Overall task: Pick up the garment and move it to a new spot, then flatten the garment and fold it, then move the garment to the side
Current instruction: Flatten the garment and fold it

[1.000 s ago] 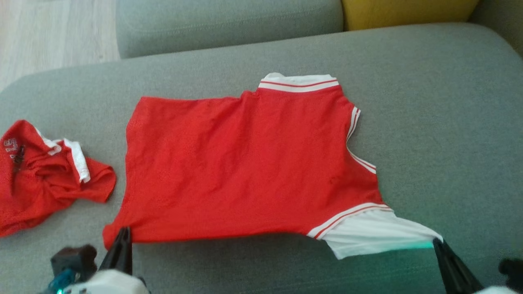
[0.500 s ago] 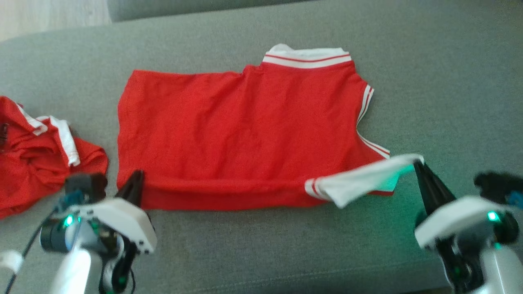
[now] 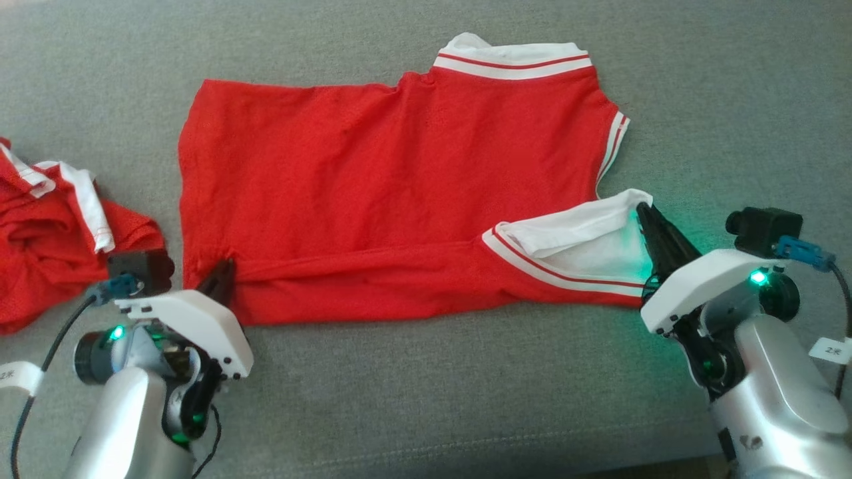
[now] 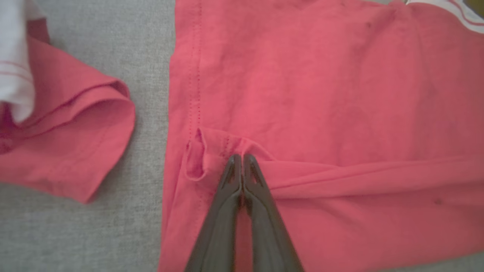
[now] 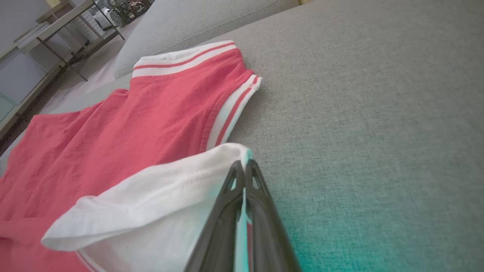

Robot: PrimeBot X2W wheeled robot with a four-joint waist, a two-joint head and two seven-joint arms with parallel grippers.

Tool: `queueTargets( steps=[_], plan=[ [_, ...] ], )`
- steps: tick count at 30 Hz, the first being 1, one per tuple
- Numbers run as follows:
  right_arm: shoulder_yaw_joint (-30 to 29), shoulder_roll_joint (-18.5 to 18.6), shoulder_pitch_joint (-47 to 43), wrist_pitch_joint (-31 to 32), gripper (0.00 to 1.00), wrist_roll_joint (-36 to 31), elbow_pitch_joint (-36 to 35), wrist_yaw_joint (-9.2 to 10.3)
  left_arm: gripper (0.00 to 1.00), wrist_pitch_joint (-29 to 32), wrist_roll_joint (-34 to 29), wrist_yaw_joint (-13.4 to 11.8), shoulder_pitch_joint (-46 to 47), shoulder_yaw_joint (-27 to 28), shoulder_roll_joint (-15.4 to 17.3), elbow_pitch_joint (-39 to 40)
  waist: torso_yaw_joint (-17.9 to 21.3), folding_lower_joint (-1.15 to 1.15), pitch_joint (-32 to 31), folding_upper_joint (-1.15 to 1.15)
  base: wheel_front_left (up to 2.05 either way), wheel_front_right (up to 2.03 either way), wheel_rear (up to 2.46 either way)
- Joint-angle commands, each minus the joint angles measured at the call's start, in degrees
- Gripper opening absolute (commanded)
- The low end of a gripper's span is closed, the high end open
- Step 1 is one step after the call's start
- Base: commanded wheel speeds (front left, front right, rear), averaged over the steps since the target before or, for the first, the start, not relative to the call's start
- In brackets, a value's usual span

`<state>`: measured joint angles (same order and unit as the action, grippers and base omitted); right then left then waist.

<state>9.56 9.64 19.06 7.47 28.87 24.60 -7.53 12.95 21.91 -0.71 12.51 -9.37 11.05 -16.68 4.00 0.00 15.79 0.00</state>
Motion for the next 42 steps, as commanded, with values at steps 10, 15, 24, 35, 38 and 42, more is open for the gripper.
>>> queueTargets(
  steps=[10,15,24,35,38,42],
  plan=[
    [3.9,2.5,0.6,-12.3,1.0,0.8,0.1,0.04,1.0,-12.0,0.1,-1.9,-1.1,2.9,-2.0,2.5,-0.5,0.0,-2.2,0.0,0.0,0.0,0.0],
    [1.4,2.9,-2.9,-18.8,1.0,-5.6,-3.8,0.04,1.0,-21.6,-2.7,-4.5,-4.2,3.0,-3.5,5.8,-1.0,0.0,-4.1,0.0,0.0,0.0,0.0],
    [-4.1,0.0,-11.8,-20.3,1.0,-15.0,-15.6,0.04,1.0,-27.5,-8.5,-7.4,-8.7,2.1,-3.3,12.2,-1.0,0.0,-7.6,0.0,0.0,0.0,0.0],
    [-6.0,-2.5,-20.7,-16.7,1.0,-17.1,-23.1,0.04,1.0,-27.5,-9.7,-8.1,-15.5,1.5,-2.4,13.0,-0.3,0.0,-10.9,0.0,0.0,0.0,0.0],
    [-6.3,-2.9,-21.9,-15.9,1.0,-17.1,-23.8,0.04,1.0,-27.0,-9.6,-8.2,-16.7,1.1,-2.3,12.7,-0.3,0.0,-11.5,0.0,0.0,0.0,0.0],
    [-6.5,-3.3,-22.8,-15.4,1.0,-16.9,-24.5,0.04,1.0,-26.5,-8.7,-8.0,-17.2,1.1,-2.4,12.4,-0.5,0.0,-12.1,0.0,0.0,0.0,0.0]
  ],
)
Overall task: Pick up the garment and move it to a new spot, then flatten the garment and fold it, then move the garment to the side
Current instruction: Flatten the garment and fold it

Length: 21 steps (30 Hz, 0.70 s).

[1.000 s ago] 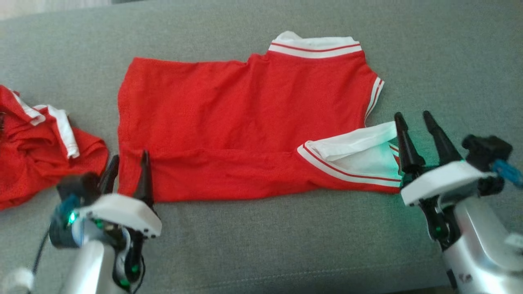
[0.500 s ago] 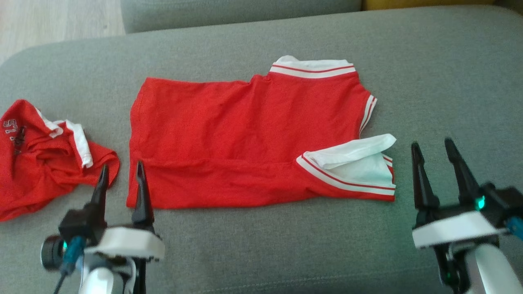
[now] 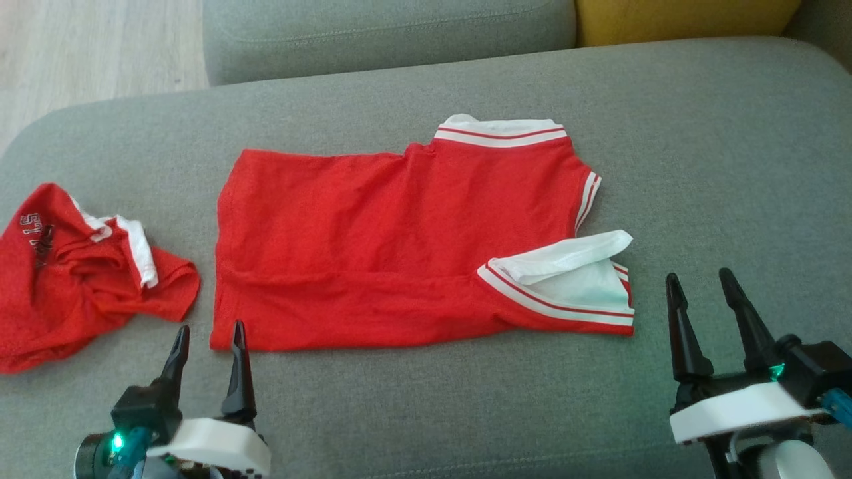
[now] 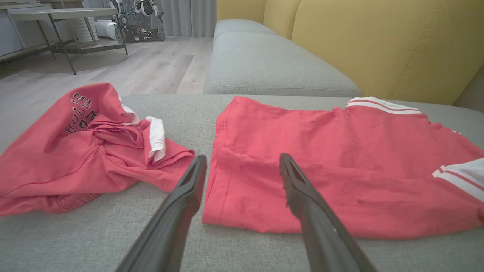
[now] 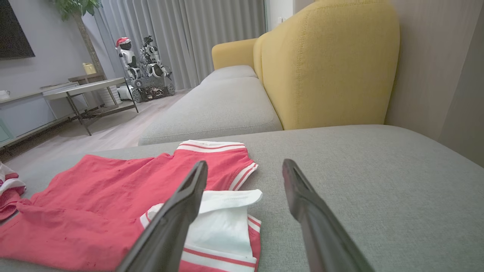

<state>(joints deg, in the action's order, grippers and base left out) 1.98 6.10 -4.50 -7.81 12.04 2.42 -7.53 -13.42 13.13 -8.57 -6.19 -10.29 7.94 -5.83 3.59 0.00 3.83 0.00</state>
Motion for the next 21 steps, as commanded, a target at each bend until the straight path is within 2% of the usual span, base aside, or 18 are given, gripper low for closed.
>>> queueTargets(
  steps=[1,21],
  plan=[
    [1.0,0.2,0.6,0.0,1.0,0.0,-2.4,0.04,1.0,-0.1,0.2,0.0,1.6,2.0,0.9,1.2,-0.1,0.0,-0.3,0.0,0.0,0.0,0.0],
    [1.4,-0.3,0.5,1.0,1.0,0.5,-2.0,0.04,1.0,0.3,1.1,-0.4,2.3,1.5,1.5,0.5,-0.2,0.0,-0.5,0.0,0.0,0.0,0.0]
  ],
)
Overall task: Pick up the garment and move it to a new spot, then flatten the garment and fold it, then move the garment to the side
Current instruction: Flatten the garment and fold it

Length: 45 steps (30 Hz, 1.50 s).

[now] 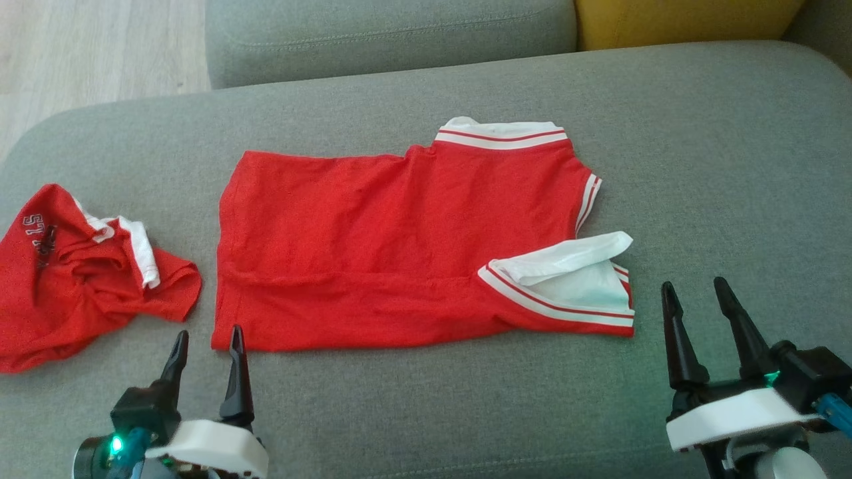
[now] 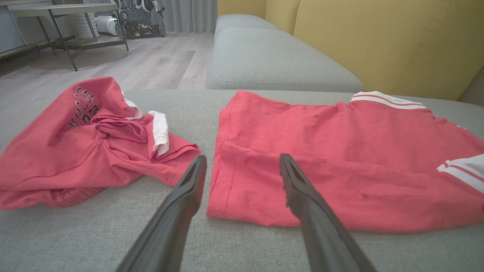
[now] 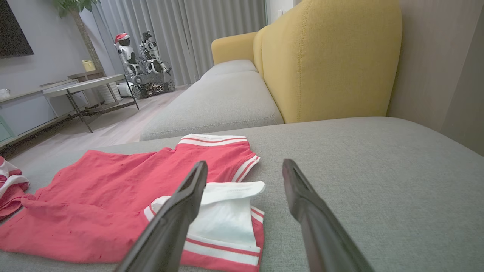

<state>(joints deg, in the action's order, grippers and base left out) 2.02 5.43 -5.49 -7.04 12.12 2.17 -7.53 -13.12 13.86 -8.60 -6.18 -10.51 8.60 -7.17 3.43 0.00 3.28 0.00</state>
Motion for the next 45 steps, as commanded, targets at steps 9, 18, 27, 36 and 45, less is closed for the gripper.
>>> queueTargets(
  steps=[9,18,27,36,45],
  plan=[
    [1.7,0.5,5.5,0.4,1.0,1.1,1.8,0.04,1.0,2.3,0.9,0.8,7.3,0.8,1.4,0.9,-0.8,0.0,2.9,0.0,0.0,0.0,0.0],
    [3.7,0.9,12.7,2.0,1.0,1.2,13.7,0.04,1.0,5.8,4.4,4.6,15.2,0.5,1.4,-9.8,-1.4,0.0,7.5,0.0,0.0,0.0,0.0],
    [5.2,-0.1,17.2,4.6,1.0,1.0,25.0,0.04,1.0,8.7,8.0,6.0,19.3,1.1,0.0,-21.5,-1.4,0.0,10.2,0.0,0.0,0.0,0.0],
    [6.0,-0.7,20.0,6.4,0.0,4.3,30.8,0.04,0.0,12.0,10.7,6.8,19.8,1.3,-0.7,-24.7,-1.5,0.0,10.7,0.0,0.0,0.0,0.0],
    [4.7,0.4,19.7,4.6,0.0,7.5,29.7,0.04,0.0,9.4,10.1,6.2,18.2,0.6,-0.7,-21.0,-1.1,0.0,10.6,0.0,0.0,0.0,0.0]
  ],
)
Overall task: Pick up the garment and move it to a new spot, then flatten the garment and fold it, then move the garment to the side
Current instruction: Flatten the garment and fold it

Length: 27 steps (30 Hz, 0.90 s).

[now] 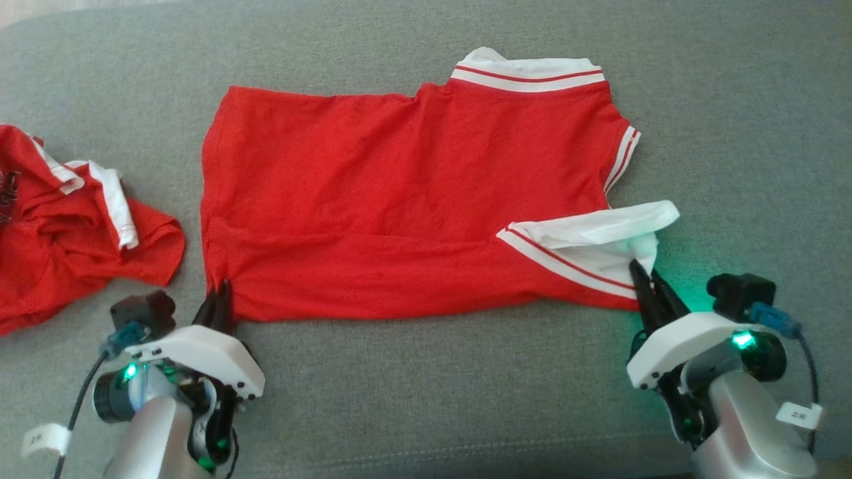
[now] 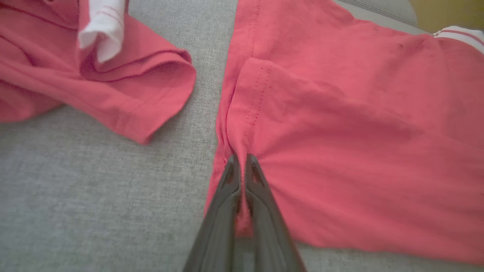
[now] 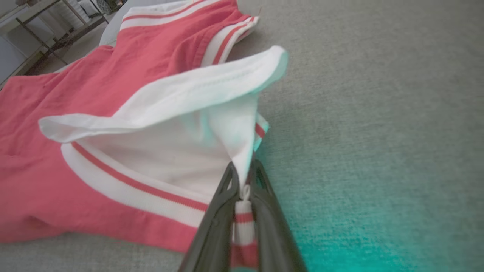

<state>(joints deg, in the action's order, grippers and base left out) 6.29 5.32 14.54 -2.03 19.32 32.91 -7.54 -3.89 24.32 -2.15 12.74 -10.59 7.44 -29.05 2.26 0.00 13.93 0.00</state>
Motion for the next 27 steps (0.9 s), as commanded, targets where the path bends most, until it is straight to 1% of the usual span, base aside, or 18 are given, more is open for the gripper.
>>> queueTargets(
  steps=[1,7,10,13,14,21,27],
  plan=[
    [-0.1,0.7,-0.6,-0.5,0.0,0.6,-1.6,0.05,0.0,-0.1,-0.4,-0.4,-1.1,0.5,0.5,1.8,0.2,0.0,-0.1,0.0,0.0,0.0,0.0],
    [-3.8,1.9,-2.9,0.2,0.0,1.1,-5.0,0.05,0.0,0.2,-1.1,-1.4,-3.8,-0.5,0.7,8.6,1.1,0.0,-0.3,0.0,0.0,0.0,0.0],
    [-5.3,2.1,-4.6,1.2,0.0,1.1,-7.2,0.05,0.0,1.1,-1.3,-2.1,-5.7,-0.6,1.1,12.1,1.5,0.0,-0.5,0.0,0.0,0.0,0.0],
    [-6.5,2.0,-7.2,2.3,0.0,1.0,-9.7,0.05,0.0,2.4,-1.7,-3.4,-8.7,-0.9,1.5,16.1,1.7,0.0,-1.2,0.0,0.0,0.0,0.0],
    [-6.5,2.0,-7.2,2.3,0.0,1.0,-9.7,0.05,0.0,2.4,-1.7,-3.4,-8.7,-0.9,1.5,16.1,1.7,0.0,-1.2,0.0,0.0,0.0,0.0],
    [-9.0,1.0,-14.7,5.3,0.0,0.3,-16.4,0.05,0.0,5.6,-1.6,-6.7,-16.6,-0.3,2.7,24.2,1.9,0.0,-2.8,0.0,0.0,0.0,0.0],
    [-10.3,-0.6,-18.6,7.5,0.0,0.0,-21.2,0.05,0.0,7.7,-0.7,-6.9,-19.0,0.3,4.1,26.4,1.8,0.0,-3.3,0.0,0.0,0.0,0.0]
  ],
)
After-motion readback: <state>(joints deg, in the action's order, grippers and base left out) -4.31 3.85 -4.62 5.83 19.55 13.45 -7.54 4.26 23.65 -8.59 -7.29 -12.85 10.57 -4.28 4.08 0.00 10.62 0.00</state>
